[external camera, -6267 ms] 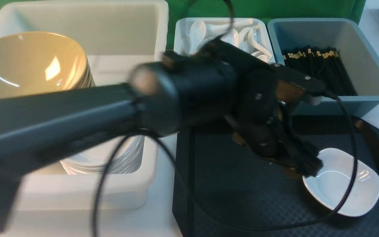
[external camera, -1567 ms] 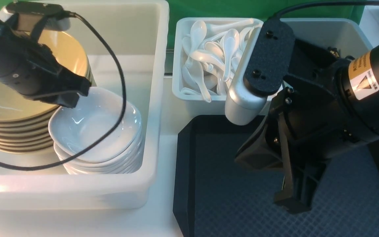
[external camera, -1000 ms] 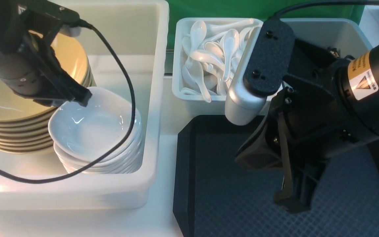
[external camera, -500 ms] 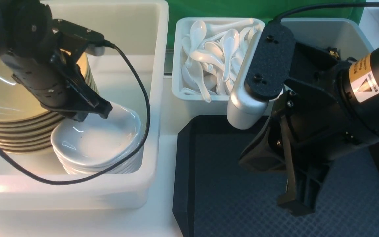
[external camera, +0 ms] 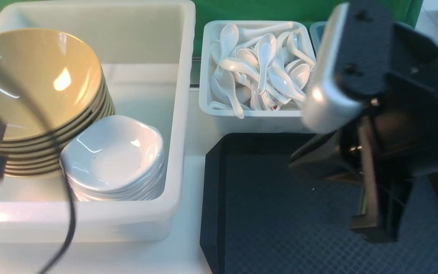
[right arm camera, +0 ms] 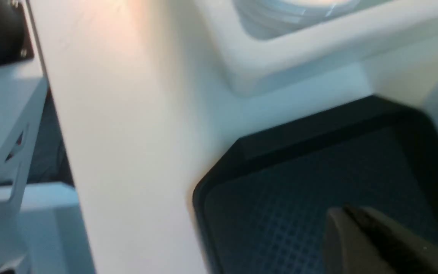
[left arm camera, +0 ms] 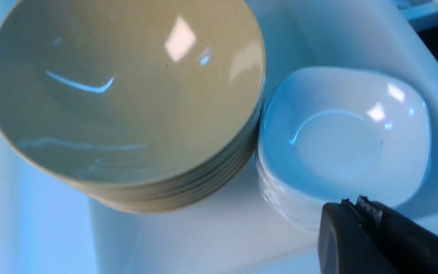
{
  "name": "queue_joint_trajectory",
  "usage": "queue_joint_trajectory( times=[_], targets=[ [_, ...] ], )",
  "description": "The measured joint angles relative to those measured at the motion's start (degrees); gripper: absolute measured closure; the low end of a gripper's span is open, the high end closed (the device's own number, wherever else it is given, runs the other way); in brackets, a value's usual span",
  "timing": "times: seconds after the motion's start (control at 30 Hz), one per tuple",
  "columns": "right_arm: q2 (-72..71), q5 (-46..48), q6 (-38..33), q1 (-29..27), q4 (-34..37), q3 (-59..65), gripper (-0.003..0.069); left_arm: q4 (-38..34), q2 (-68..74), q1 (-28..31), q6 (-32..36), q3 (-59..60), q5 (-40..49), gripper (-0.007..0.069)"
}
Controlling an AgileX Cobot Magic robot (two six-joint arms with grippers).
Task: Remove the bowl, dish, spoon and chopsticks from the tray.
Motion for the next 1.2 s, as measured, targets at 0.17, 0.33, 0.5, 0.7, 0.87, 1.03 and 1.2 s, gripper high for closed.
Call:
queue_joint_trajectory(
  times=[0.17, 0.33, 0.5, 0.7, 0.87, 1.03, 1.2],
  targets=[
    [-10.4, -13.3, 1.0, 0.0, 0.0, 11.4, 0.0594, -0.3, -21.1, 0.0, -2.4, 16.8, -8.7, 0.0633],
    [-19.7, -22.9, 1.3, 0.0, 0.0, 20.7, 0.0589, 0.5, -36.2, 0.0, -6.0, 23.3, -14.4, 0.0633],
    [-29.9, -36.1, 2.3, 0.1, 0.1, 31.1, 0.058, 2.6, -41.7, 0.0, -8.3, 26.0, -14.6, 0.0633],
    [-32.7, -42.0, 2.5, 0.2, 0.1, 34.6, 0.058, 2.0, -39.6, 0.0, -8.7, 26.2, -14.7, 0.0633],
    [-32.7, -42.3, 2.5, 0.2, 0.1, 34.9, 0.0577, 1.7, -39.5, 0.0, -8.8, 26.2, -14.8, 0.0633],
    [-32.7, -42.3, 2.5, 0.2, 0.1, 34.9, 0.0571, 1.7, -39.5, 0.0, -8.8, 26.2, -14.8, 0.0633],
    [-32.7, -42.3, 2.5, 0.2, 0.1, 34.9, 0.0566, 1.7, -39.5, 0.0, -8.8, 26.2, -14.8, 0.0633]
  ],
)
